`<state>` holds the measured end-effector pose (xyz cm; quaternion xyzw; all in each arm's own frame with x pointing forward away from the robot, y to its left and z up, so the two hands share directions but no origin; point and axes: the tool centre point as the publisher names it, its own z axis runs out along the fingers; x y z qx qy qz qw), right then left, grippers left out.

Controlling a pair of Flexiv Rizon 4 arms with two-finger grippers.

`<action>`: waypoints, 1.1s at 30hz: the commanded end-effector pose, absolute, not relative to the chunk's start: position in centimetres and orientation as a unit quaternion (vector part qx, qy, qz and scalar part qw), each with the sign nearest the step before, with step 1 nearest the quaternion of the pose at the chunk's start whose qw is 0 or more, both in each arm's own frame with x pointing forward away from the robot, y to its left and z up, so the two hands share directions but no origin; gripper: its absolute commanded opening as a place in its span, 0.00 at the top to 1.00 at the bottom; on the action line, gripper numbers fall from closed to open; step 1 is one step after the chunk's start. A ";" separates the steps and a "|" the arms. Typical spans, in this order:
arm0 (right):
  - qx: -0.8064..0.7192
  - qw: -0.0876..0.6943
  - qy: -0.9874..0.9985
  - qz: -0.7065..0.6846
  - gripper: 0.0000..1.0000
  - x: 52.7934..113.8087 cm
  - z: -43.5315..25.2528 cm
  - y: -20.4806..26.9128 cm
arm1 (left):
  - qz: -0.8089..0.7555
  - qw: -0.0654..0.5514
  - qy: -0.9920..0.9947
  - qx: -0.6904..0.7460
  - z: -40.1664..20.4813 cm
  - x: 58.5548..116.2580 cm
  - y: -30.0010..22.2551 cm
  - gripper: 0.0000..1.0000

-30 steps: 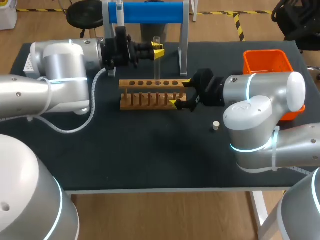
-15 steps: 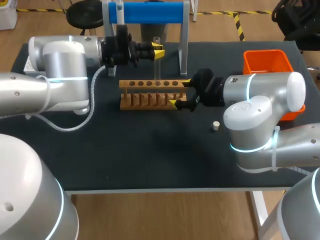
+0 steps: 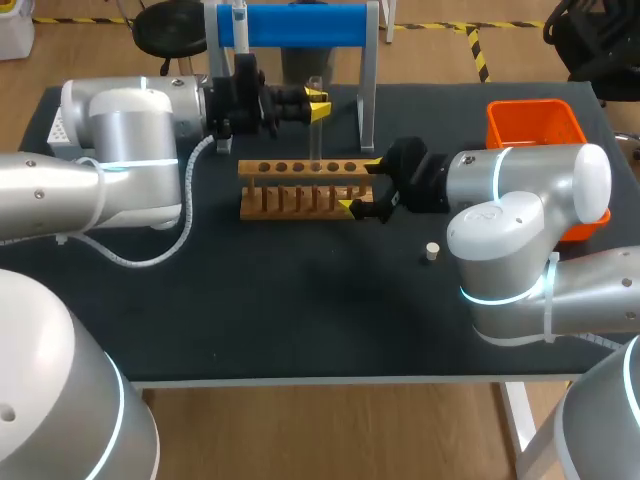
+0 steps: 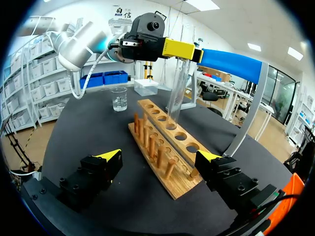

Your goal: Invert the test tube, pick up the pipette, mount the tip to pipette, aspirate from beaker and dispense into the tube, eject the tip, return the pipette, and cap with the stopper.

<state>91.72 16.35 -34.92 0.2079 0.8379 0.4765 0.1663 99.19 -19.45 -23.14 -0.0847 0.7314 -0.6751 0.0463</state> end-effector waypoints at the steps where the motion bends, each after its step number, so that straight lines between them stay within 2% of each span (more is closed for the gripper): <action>1: 0.208 0.165 0.839 0.475 0.00 91.7 -34.8 16.3 | -0.677 0.047 0.730 -0.082 -23.4 99.2 -19.6 1.00; 33: 0.208 0.165 0.839 0.475 0.00 91.7 -34.8 16.3 | -0.686 0.063 0.721 -0.072 -25.0 99.3 -19.3 1.00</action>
